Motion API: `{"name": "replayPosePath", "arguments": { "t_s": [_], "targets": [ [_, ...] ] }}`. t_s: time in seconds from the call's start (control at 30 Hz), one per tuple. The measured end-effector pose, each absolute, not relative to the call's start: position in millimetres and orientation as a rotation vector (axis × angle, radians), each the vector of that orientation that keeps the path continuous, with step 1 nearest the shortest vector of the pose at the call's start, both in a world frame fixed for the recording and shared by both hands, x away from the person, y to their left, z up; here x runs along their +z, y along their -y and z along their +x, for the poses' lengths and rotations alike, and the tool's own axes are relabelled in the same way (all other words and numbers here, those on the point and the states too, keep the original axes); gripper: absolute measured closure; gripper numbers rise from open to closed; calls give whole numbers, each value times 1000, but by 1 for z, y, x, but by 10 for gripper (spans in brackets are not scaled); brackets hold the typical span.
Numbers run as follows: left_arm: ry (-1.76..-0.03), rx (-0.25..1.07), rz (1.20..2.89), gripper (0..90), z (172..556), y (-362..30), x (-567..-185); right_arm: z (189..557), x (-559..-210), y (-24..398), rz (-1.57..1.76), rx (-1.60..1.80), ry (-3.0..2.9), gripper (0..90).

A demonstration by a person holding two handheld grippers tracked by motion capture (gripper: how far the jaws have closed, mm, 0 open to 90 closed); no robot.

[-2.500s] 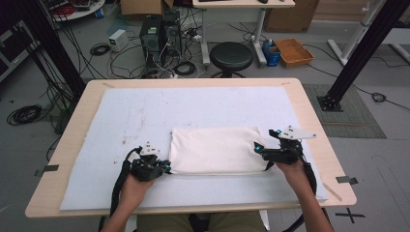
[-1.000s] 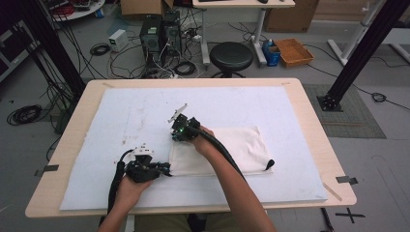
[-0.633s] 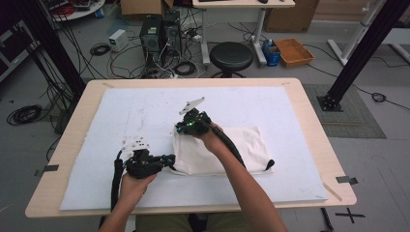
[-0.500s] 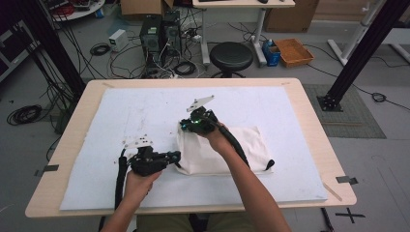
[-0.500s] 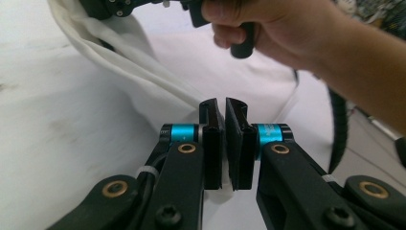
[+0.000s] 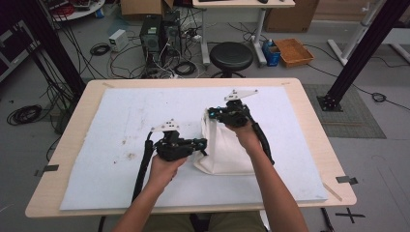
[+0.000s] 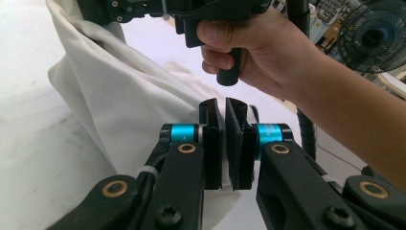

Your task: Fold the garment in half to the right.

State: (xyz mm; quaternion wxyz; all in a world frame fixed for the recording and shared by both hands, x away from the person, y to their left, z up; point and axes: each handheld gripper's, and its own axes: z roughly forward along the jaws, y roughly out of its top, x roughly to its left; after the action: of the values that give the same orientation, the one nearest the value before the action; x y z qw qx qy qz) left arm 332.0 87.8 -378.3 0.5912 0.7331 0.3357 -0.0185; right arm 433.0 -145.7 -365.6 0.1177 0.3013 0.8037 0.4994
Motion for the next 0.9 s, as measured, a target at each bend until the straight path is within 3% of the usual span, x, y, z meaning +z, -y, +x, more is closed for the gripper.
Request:
{"name": "replayPosePath", "arguments": {
  "t_s": [0.4,0.9],
  "targets": [
    [-758,-95,1726,854,350,-37,-367,426,-361,206,971,1518,-2228,844],
    [-784,-188,1851,852,366,56,-401,422,-404,269,1177,1401,-2203,842]
  ]
}}
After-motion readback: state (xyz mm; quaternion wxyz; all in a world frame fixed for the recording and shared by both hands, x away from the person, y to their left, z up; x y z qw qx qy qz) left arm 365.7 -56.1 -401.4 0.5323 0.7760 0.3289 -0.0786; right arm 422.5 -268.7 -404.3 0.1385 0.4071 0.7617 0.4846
